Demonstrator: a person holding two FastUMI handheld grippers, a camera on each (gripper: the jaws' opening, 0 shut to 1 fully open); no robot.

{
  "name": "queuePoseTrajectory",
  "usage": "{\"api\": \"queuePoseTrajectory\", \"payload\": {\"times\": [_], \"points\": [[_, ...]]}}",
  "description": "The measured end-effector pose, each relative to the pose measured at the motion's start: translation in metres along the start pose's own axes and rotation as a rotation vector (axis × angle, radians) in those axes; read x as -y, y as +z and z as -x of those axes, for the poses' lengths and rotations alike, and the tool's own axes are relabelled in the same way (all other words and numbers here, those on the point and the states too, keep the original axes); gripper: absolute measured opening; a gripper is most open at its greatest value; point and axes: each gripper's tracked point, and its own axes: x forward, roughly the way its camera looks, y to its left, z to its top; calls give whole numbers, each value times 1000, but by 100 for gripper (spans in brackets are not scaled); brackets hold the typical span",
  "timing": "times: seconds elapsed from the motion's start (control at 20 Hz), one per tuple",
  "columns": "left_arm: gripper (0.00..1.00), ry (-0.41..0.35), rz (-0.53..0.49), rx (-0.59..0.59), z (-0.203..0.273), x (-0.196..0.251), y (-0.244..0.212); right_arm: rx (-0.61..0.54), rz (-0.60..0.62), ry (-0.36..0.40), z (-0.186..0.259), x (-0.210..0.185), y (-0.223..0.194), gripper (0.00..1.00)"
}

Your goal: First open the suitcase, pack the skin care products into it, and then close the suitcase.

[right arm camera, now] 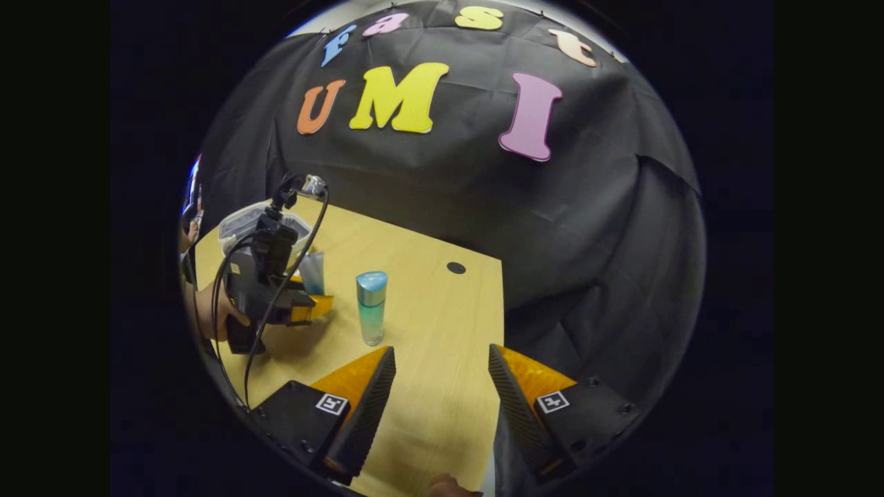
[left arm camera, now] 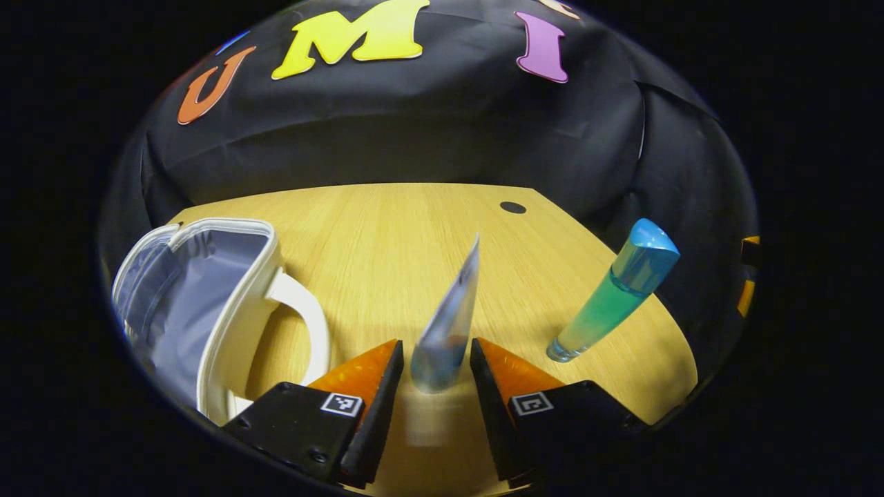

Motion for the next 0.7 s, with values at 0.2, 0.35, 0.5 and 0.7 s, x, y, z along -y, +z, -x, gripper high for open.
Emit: {"api": "queuePoseTrajectory", "payload": {"times": [0.2,0.35,0.5,0.7], "points": [[45,-32,-8,0,-5,0,1,25,23,77,-38,-39,6,80],[48,-59,23,-4,6,5,1,16,-2,134,-72,-66,9,81],[41,-36,13,12,35,-3,10,7,-37,178,-99,-88,13,80],[41,-14,27,48,84,-14,28,-5,-30,155,-126,-97,10,81]]}}
